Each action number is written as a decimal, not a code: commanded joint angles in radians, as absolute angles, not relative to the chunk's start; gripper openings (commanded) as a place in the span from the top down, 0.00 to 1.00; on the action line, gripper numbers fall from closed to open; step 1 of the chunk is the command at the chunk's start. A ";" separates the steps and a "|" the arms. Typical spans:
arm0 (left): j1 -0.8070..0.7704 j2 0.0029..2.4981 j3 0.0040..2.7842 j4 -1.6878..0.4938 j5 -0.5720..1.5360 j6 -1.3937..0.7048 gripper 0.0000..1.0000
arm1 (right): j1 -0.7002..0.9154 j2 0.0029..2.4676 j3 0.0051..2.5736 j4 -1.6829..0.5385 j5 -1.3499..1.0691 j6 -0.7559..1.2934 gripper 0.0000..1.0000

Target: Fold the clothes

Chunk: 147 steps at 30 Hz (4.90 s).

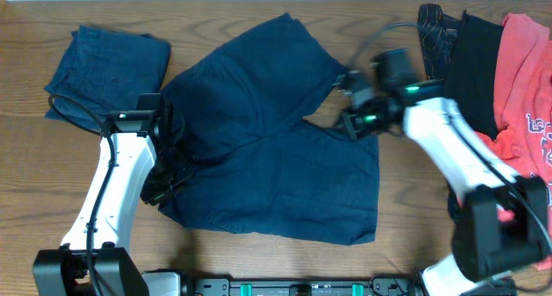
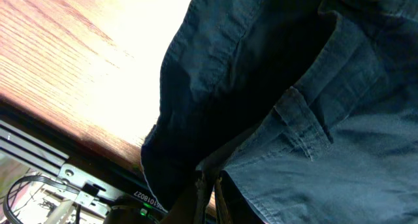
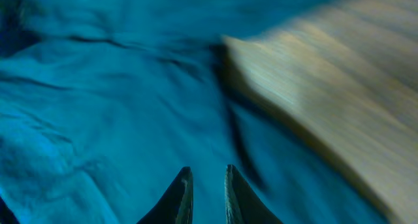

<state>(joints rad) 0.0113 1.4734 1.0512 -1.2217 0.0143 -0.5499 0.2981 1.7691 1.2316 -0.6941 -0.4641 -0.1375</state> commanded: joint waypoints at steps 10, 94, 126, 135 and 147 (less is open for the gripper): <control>0.015 1.464 1.047 -1.209 -0.007 -0.559 0.92 | 0.556 2.060 1.219 -0.389 -0.313 -0.067 0.83; -0.196 1.634 1.019 -1.013 0.595 -0.701 0.00 | 0.016 1.393 1.036 -1.162 0.100 0.900 0.01; -0.549 1.629 0.806 -0.743 0.324 -1.139 0.86 | 0.016 1.393 0.822 -1.015 0.075 0.980 0.01; -0.443 1.508 0.806 -0.792 0.323 -1.004 0.92 | 0.016 1.393 0.738 -0.995 0.050 0.999 0.01; -0.427 1.444 0.806 -0.803 0.319 -0.968 0.92 | 0.016 1.393 0.625 -0.926 0.064 1.057 0.01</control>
